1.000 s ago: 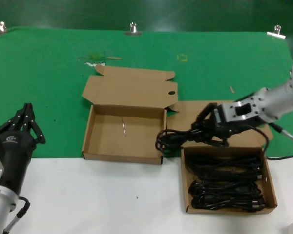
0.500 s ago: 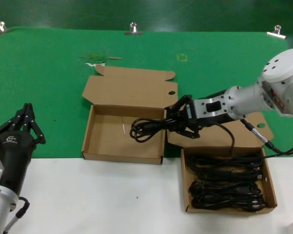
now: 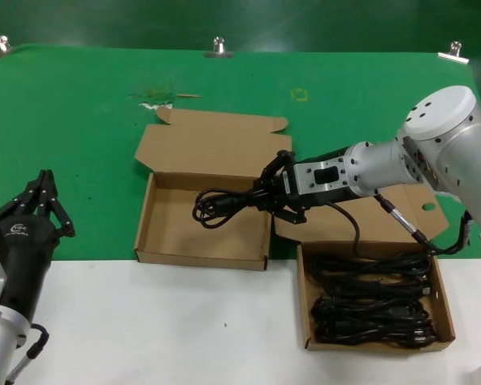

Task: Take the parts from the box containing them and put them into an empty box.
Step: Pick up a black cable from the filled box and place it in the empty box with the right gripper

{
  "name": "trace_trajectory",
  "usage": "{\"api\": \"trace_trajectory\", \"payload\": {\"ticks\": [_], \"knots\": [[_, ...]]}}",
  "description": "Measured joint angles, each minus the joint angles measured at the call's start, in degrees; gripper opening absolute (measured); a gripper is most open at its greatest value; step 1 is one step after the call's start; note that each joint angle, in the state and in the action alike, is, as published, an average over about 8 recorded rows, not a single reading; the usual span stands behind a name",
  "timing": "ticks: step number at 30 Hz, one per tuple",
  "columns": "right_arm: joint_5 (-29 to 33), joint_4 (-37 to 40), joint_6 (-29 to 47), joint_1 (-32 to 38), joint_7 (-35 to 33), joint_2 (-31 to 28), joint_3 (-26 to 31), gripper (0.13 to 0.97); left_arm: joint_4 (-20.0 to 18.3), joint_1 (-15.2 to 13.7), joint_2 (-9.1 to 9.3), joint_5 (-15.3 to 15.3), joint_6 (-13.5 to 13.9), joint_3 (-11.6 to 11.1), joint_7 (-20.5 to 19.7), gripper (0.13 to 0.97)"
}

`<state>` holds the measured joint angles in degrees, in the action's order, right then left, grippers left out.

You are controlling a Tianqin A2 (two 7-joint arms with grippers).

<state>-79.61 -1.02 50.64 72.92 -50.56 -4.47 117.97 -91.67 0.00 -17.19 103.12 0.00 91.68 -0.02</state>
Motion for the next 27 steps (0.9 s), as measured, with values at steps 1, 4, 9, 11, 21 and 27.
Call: {"api": "trace_trajectory", "payload": {"ticks": [1, 4, 9, 11, 21, 27], "knots": [[0.0, 0.0, -0.1, 0.0, 0.0, 0.1, -0.1, 0.206, 0.0, 0.0, 0.0, 0.0, 0.0, 0.0, 0.0, 0.151], [0.1, 0.1, -0.4, 0.0, -0.1, 0.3, -0.2, 0.206, 0.0, 0.0, 0.0, 0.0, 0.0, 0.0, 0.0, 0.151], [-0.2, 0.1, -1.9, -0.4, -0.6, 1.2, -0.4, 0.206, 0.0, 0.0, 0.0, 0.0, 0.0, 0.0, 0.0, 0.151], [-0.6, 0.0, -3.1, -0.7, -1.0, 1.9, -0.5, 0.206, 0.0, 0.0, 0.0, 0.0, 0.0, 0.0, 0.0, 0.151], [-10.1, -2.3, -8.4, -3.8, -3.0, 4.2, 7.0, 0.206, 0.0, 0.0, 0.0, 0.0, 0.0, 0.0, 0.0, 0.151], [-19.7, -3.6, -10.9, -6.0, -3.8, 4.4, 16.0, 0.206, 0.0, 0.0, 0.0, 0.0, 0.0, 0.0, 0.0, 0.151]]}}
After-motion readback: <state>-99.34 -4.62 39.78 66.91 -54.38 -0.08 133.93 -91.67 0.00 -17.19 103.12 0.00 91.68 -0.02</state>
